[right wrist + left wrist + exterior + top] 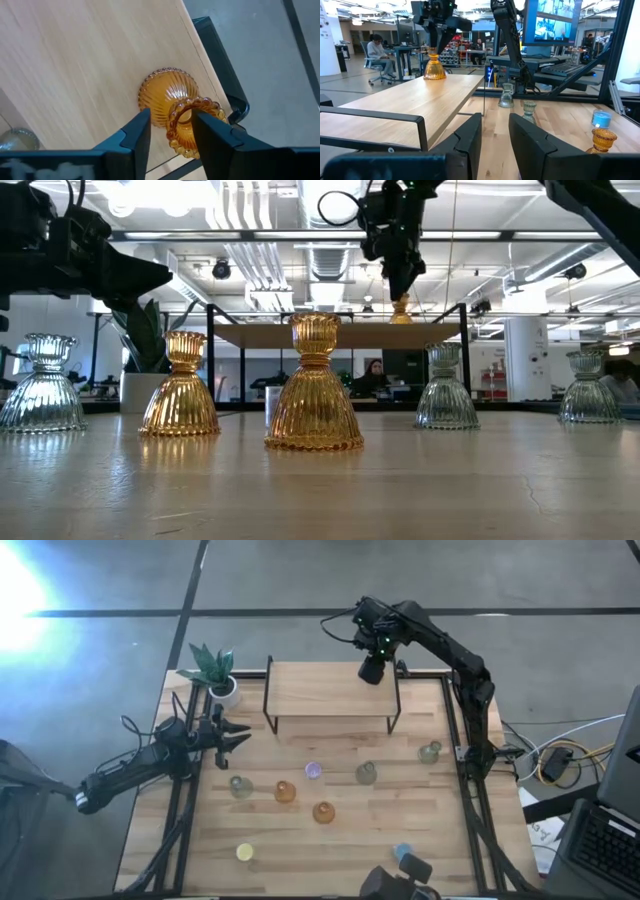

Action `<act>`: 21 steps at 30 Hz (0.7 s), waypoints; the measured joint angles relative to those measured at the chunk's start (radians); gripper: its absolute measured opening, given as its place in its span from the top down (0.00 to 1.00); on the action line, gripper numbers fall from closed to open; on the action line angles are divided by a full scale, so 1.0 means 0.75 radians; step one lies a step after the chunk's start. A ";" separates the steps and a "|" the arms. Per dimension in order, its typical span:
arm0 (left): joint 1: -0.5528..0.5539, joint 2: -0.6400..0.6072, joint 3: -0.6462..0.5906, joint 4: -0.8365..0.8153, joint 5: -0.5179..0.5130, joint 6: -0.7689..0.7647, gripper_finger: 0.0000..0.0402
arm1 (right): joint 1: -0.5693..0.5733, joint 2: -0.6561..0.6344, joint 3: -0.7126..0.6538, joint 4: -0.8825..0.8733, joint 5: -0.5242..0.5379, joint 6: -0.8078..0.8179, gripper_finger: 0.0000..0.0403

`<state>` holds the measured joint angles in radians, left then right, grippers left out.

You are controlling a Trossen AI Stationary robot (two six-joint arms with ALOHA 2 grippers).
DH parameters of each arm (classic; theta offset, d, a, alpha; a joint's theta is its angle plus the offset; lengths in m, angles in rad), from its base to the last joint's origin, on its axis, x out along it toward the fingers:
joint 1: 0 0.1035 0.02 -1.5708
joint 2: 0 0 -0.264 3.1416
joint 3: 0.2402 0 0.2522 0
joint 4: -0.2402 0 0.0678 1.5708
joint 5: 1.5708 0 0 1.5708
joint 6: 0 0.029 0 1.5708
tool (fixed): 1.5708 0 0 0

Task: Pick & Place candle stick holders
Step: Put the top brown glass candle holder on the shelf, then put the top green glass candle holder on the shelf

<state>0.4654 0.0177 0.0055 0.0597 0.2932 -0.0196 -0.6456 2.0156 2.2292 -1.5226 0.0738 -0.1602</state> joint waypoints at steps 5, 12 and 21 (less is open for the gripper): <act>0.000 0.000 0.000 0.000 0.000 0.000 0.74 | -0.001 -0.008 0.001 0.013 0.003 0.010 0.58; 0.000 0.000 0.000 0.000 0.000 0.000 0.74 | 0.000 -0.044 0.008 0.012 0.006 0.016 0.52; 0.000 0.000 0.000 0.000 0.000 0.000 0.74 | 0.001 -0.188 0.056 0.013 0.030 0.038 0.54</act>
<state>0.4656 0.0177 0.0056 0.0597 0.2932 -0.0196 -0.6453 1.8748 2.2712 -1.5130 0.0961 -0.1316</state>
